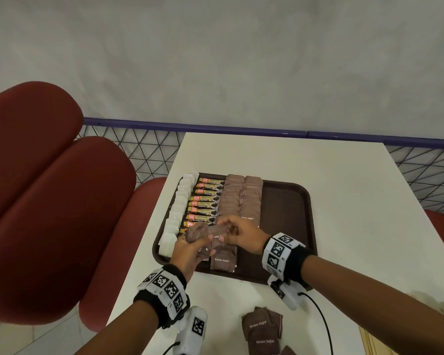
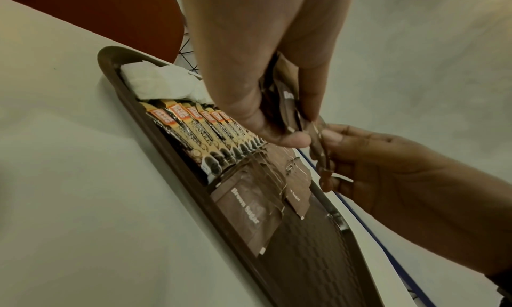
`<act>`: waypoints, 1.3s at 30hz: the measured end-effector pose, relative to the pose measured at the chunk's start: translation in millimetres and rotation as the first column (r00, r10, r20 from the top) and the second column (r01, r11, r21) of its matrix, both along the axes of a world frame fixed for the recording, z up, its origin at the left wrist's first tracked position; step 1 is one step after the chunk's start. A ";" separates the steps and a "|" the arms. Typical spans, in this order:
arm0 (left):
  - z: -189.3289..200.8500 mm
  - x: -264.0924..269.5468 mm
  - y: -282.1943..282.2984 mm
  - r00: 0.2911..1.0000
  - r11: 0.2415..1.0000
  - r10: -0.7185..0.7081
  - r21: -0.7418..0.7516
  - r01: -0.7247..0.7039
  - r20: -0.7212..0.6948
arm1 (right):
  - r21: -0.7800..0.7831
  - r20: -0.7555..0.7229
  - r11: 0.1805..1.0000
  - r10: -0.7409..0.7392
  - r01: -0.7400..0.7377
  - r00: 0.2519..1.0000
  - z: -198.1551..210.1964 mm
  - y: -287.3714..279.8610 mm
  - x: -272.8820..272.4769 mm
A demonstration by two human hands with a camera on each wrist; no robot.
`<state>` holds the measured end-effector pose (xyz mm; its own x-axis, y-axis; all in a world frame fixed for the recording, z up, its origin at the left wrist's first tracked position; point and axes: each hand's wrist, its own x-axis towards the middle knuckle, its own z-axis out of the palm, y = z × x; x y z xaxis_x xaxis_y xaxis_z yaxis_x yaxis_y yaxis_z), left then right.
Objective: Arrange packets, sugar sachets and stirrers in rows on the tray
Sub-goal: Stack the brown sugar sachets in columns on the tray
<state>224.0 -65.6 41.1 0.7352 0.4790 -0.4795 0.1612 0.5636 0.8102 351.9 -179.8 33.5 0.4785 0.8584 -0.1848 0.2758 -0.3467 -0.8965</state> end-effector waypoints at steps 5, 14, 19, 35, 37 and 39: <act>-0.8 -2.5 -0.3 1.000 1.000 -0.009 -0.012 0.009 -0.013 | 0.028 -0.045 0.998 -0.061 0.062 0.997 0.4 -1.7 0.8; -7.8 -8.3 10.3 0.998 0.996 0.029 -0.086 -0.033 -0.058 | -0.165 0.315 0.822 -0.480 0.545 0.819 -16.2 -29.5 52.1; -10.7 -10.9 11.9 0.996 1.000 0.018 -0.011 -0.019 -0.091 | -0.313 0.277 0.832 -0.380 0.457 0.882 -21.5 -30.1 51.7; -10.5 -11.0 19.7 0.991 0.997 0.062 -0.042 -0.067 -0.119 | -0.425 0.636 0.767 -0.125 0.481 0.762 -41.8 -9.8 54.5; -9.9 -10.1 19.6 0.991 0.997 0.060 -0.037 -0.065 -0.119 | -0.381 0.659 0.774 -0.155 0.505 0.736 -41.9 -11.6 52.6; -8.4 -10.0 18.8 0.992 0.999 0.050 -0.013 -0.052 -0.118 | -0.332 0.680 0.782 -0.189 0.527 0.709 -40.5 -14.2 50.0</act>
